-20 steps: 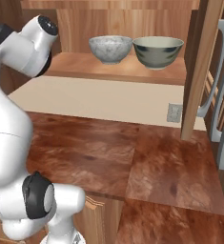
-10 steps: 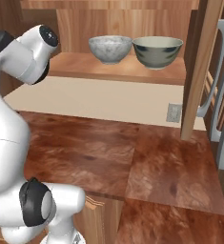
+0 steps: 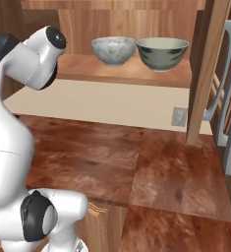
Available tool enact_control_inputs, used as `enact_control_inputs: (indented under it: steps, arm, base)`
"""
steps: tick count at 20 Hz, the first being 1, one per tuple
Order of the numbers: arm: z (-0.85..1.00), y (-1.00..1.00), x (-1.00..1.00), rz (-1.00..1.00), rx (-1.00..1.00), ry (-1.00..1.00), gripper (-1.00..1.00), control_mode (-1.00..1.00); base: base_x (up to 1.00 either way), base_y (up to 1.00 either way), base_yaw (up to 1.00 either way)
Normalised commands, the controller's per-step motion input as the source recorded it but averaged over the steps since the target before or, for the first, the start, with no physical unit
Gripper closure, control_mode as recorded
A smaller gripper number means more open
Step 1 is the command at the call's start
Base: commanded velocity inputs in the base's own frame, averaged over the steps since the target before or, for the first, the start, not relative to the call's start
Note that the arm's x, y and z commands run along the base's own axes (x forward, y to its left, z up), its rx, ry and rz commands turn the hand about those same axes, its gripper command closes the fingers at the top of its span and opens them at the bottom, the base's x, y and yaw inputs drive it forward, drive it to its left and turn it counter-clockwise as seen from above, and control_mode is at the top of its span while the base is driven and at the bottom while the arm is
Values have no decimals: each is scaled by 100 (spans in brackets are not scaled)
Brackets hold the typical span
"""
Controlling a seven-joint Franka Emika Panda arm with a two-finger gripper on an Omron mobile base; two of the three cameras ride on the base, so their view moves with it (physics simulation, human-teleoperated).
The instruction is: Move the bowls from the cabinet to the plates on the dining table.
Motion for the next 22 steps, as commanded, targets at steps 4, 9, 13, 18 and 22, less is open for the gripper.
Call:
enact_control_inputs:
  steps: [4,9,13,18,22]
  arm:
    - [0,-40,0,0,-25,-11,-100,-100]
    - [0,-28,0,0,-30,-13,-100,-100]
    - [0,-38,0,0,-25,-13,-100,-100]
    - [0,-61,0,0,-18,-14,-100,-100]
    - [0,-52,0,3,-16,-15,-100,-100]
  base:
    - [0,0,0]
    - [0,0,0]
    - [0,0,0]
    - [0,0,0]
    - [0,0,0]
